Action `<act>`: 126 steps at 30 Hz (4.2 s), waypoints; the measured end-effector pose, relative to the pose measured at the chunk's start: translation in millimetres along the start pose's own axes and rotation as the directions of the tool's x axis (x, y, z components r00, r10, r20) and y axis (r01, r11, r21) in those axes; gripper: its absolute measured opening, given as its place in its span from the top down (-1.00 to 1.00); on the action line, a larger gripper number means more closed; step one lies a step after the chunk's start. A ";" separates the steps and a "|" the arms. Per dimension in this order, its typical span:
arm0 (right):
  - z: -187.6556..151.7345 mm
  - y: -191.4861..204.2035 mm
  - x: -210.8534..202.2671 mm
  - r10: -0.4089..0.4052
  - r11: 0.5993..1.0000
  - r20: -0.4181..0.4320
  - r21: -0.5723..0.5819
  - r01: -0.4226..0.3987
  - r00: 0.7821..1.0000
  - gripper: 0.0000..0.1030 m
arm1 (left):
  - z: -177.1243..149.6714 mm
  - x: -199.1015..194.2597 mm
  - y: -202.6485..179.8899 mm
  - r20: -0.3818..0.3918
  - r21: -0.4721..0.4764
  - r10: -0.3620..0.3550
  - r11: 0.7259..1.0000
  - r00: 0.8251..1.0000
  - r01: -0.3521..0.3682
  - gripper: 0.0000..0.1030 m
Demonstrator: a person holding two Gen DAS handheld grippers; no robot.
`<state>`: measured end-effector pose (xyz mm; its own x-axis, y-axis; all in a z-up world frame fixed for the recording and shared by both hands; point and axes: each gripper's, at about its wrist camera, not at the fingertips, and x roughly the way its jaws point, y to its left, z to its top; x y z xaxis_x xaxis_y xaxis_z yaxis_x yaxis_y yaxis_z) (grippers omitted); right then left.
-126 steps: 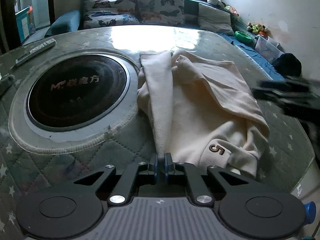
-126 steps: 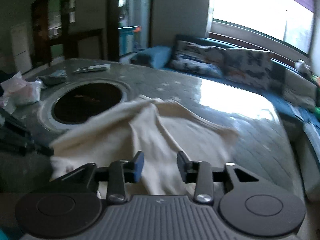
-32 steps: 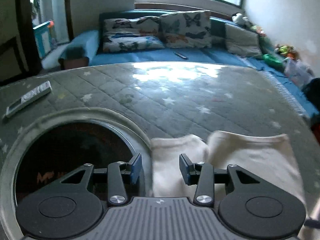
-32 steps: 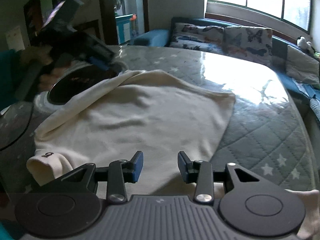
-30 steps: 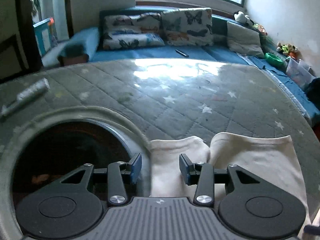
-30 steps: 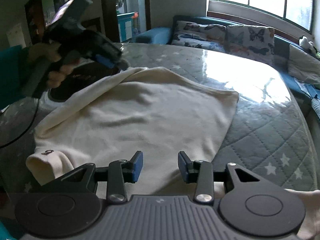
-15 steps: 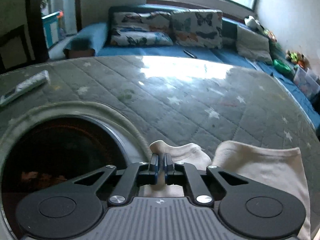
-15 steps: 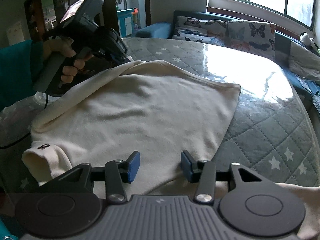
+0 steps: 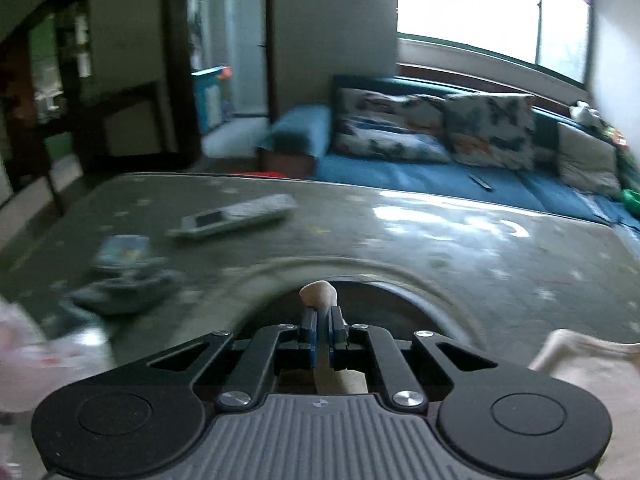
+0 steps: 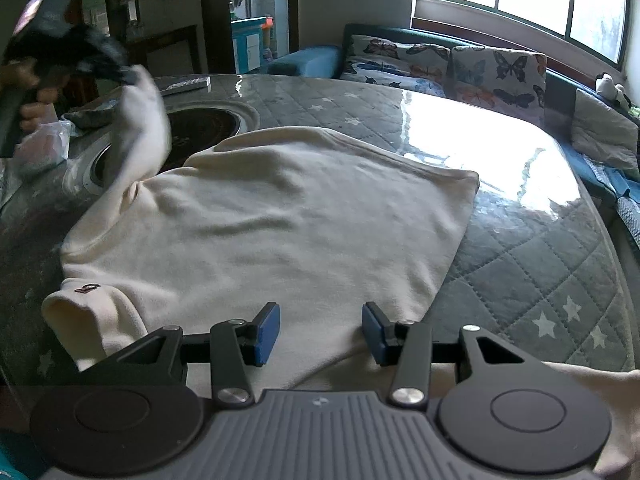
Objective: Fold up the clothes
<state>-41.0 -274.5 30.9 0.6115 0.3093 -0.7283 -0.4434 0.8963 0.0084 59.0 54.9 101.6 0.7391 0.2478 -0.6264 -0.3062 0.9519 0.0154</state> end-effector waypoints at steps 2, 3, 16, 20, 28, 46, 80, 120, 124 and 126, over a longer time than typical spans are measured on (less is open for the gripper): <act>0.4 1.3 -1.2 -0.001 1.000 0.003 -0.004 0.001 1.000 0.11 | -5.3 -3.1 19.5 -0.007 -0.005 0.038 0.999 0.999 -0.038 0.89; 0.9 2.3 -2.0 -0.001 1.000 0.005 -0.006 0.001 1.000 0.11 | -8.5 -2.4 28.0 -0.017 -0.005 0.055 0.998 0.998 -0.056 0.89; 13.6 54.2 -13.2 0.160 0.980 0.027 -0.121 -0.156 0.987 0.11 | -40.9 31.0 54.0 -0.142 0.012 0.137 0.990 0.980 -0.137 0.62; 11.1 72.5 -3.8 0.204 0.964 -0.017 -0.170 -0.204 0.979 0.11 | -37.7 20.9 51.0 -0.127 0.005 0.122 0.992 0.984 -0.122 0.43; 8.0 73.4 -4.4 0.209 0.958 -0.036 -0.193 -0.212 0.977 0.11 | -37.8 8.1 -26.5 -0.153 0.107 -0.167 0.977 0.974 0.185 0.38; 7.9 23.4 -13.5 0.159 0.986 0.014 -0.052 -0.158 0.987 0.06 | -53.1 50.6 -146.7 -0.219 0.277 -0.330 0.881 0.918 0.383 0.15; 27.1 -30.3 -22.0 0.006 0.992 0.121 0.127 -0.021 0.993 0.06 | -97.0 -27.4 -168.7 -0.257 0.402 -0.546 0.690 0.798 0.602 0.16; 91.4 -112.5 110.9 -0.180 0.961 0.020 0.217 0.172 0.983 0.92 | -12.9 113.9 -144.5 -0.164 0.262 -0.285 0.910 0.944 0.321 0.73; 94.9 -112.8 103.8 -0.201 0.961 0.032 0.203 0.190 0.979 0.77 | -8.8 108.5 -142.6 -0.155 0.254 -0.289 0.913 0.945 0.320 0.61; 93.0 -109.0 91.5 -0.190 0.964 0.053 0.197 0.176 0.980 0.75 | -8.6 99.1 -137.2 -0.143 0.254 -0.290 0.913 0.946 0.318 0.48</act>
<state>124.2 -314.3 27.1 0.7188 0.1499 -0.6789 -0.1906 0.9816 0.0149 169.1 -52.7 30.7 0.7023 -0.0673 -0.7087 0.1078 0.9941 0.0124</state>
